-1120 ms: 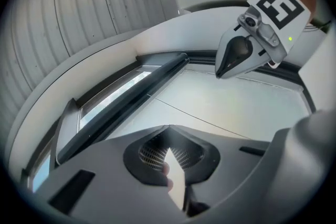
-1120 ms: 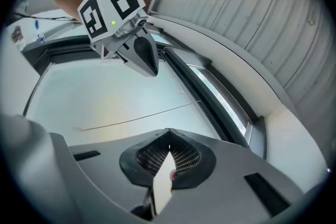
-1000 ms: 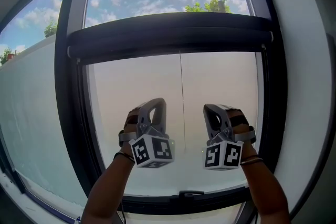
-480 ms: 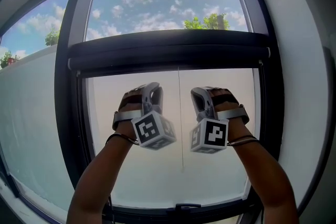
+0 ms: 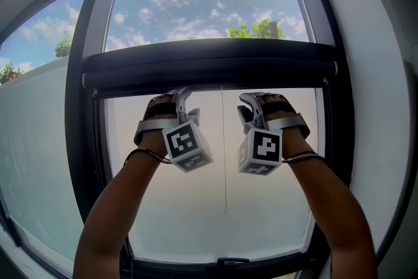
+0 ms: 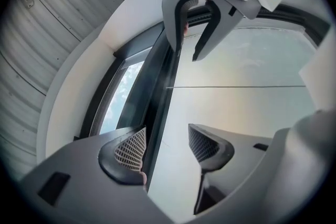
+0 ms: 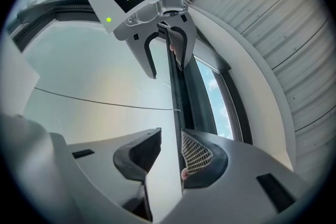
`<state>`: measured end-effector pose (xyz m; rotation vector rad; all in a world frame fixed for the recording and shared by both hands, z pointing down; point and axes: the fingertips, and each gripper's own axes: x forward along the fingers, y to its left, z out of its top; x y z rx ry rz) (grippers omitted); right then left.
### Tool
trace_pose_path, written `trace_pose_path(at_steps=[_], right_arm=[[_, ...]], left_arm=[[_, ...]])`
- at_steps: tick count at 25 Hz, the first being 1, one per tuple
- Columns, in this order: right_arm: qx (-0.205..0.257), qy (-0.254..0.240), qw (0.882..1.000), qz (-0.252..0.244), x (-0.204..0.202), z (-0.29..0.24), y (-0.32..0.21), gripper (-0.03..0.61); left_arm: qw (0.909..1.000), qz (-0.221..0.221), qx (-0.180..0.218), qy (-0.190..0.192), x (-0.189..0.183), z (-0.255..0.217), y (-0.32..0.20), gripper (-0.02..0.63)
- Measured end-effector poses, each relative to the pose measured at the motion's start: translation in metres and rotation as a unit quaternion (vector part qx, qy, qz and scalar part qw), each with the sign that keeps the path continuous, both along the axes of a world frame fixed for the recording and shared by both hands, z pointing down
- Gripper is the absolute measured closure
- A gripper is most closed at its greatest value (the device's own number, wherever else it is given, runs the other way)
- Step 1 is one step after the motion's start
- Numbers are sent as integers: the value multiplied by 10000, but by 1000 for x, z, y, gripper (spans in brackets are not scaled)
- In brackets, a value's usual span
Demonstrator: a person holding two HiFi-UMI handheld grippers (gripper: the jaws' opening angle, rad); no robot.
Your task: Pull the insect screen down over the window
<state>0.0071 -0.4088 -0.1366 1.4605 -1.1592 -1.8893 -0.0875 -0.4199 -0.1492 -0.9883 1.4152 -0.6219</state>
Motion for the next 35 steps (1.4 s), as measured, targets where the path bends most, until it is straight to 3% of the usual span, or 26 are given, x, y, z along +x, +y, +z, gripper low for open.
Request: trace_pose_path(at_steps=[9, 25, 35], right_arm=[[-279, -41, 9994, 179, -10, -25, -20, 376], [-603, 112, 9955, 723, -14, -37, -55, 334], [-888, 253, 9903, 1035, -11, -32, -63, 325]], left_arm=[[9994, -230, -132, -218, 5, -13, -18, 318], [9980, -435, -391, -244, 8, -22, -48, 314], [9942, -561, -874, -262, 8, -17, -49, 314]])
